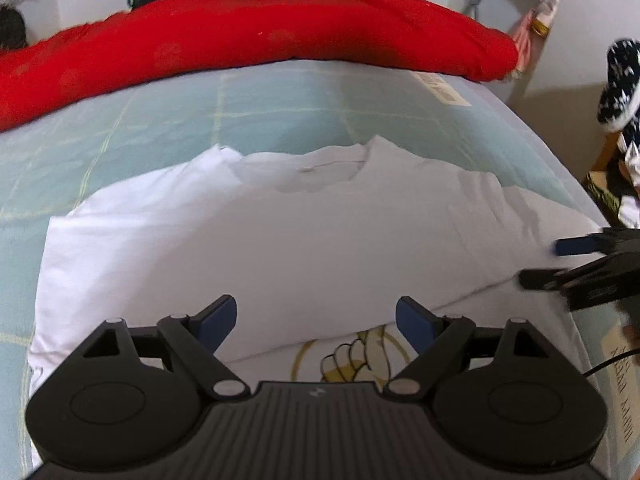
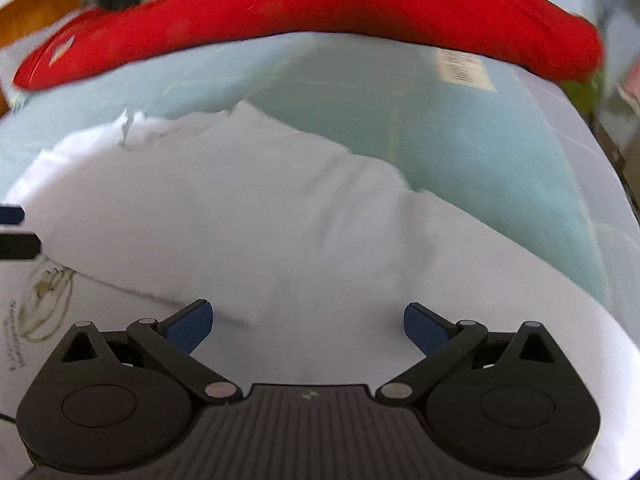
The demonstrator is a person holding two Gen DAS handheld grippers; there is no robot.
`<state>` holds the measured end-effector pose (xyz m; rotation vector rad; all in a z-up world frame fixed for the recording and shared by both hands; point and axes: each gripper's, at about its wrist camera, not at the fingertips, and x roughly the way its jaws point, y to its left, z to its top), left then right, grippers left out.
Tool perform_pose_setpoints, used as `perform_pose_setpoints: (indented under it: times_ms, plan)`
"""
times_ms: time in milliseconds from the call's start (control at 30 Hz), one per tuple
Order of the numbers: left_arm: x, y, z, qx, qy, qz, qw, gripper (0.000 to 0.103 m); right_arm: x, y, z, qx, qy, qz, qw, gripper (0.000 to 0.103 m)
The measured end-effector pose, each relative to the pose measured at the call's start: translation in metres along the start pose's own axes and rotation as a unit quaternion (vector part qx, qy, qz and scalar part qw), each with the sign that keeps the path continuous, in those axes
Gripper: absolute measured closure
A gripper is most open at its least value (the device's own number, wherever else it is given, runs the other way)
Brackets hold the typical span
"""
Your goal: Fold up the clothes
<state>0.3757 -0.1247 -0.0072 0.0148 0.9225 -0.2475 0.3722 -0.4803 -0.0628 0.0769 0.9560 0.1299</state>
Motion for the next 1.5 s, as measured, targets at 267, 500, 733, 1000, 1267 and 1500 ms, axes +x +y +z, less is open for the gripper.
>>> perform_pose_setpoints:
  times_ms: [267,500,733,1000,1267,1500]
  plan:
    - [0.008,-0.039,0.007,0.004,-0.003,-0.034,0.9994,0.016,-0.057,-0.093,-0.052,0.187,-0.043,-0.005,0.981,0.0]
    - [0.018,-0.079,0.012,0.041,0.005,-0.051,0.9978,0.016,-0.085,-0.167,-0.095,0.316,-0.072,-0.021,0.946,0.0]
    - [0.026,-0.114,0.016,0.07,0.013,-0.066,0.9953,0.016,-0.104,-0.197,-0.132,0.388,-0.085,-0.025,0.917,0.0]
    - [0.033,-0.139,0.02,0.085,0.019,-0.085,0.9925,0.016,-0.116,-0.229,-0.171,0.546,-0.128,0.017,0.828,0.0]
    - [0.035,-0.145,0.017,0.083,0.026,-0.089,0.9922,0.016,-0.098,-0.251,-0.19,0.658,-0.158,0.053,0.734,0.0]
    - [0.037,-0.145,0.016,0.075,0.029,-0.091,0.9925,0.016,-0.088,-0.251,-0.182,0.687,-0.193,0.049,0.699,0.0]
